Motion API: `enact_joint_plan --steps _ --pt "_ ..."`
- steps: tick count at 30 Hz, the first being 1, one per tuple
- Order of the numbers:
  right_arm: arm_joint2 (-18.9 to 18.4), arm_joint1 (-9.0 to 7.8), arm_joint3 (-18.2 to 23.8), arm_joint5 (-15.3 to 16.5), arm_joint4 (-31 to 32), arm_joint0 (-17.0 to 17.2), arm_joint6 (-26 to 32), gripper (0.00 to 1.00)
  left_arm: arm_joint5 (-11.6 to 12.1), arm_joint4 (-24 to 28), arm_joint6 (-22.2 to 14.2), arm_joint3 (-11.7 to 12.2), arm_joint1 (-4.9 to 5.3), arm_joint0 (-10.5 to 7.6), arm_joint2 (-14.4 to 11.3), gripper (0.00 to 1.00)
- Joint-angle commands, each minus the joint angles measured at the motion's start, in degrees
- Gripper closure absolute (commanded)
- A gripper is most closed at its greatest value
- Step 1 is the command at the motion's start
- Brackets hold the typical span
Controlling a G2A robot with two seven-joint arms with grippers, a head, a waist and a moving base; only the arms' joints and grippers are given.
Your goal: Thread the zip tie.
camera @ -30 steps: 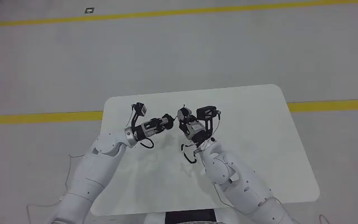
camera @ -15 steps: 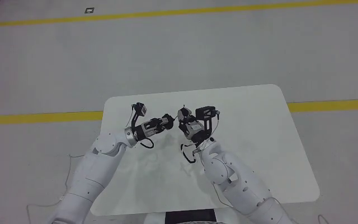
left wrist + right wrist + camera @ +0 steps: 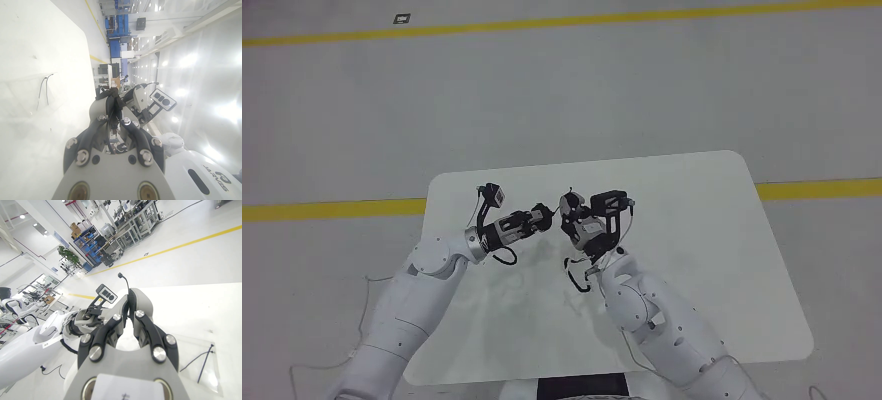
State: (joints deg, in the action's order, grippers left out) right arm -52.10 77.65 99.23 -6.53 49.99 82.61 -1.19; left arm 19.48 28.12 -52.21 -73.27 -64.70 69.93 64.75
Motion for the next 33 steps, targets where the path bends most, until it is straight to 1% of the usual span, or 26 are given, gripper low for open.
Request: enact_joint_plan --steps 1,19,33 --pt "0.0 0.07 0.0 0.1 0.1 0.0 0.1 1.0 0.0 0.0 0.0 0.0 0.0 0.0 0.0 1.0" --pt "0.2 0.8 -0.6 -0.5 1.8 0.1 0.9 1.0 0.0 0.0 0.0 0.0 0.0 0.0 0.0 1.0" --pt "-0.6 1.08 0.2 0.2 2.7 1.0 0.3 1.0 0.0 0.0 0.0 0.0 0.0 0.0 0.0 1.0"
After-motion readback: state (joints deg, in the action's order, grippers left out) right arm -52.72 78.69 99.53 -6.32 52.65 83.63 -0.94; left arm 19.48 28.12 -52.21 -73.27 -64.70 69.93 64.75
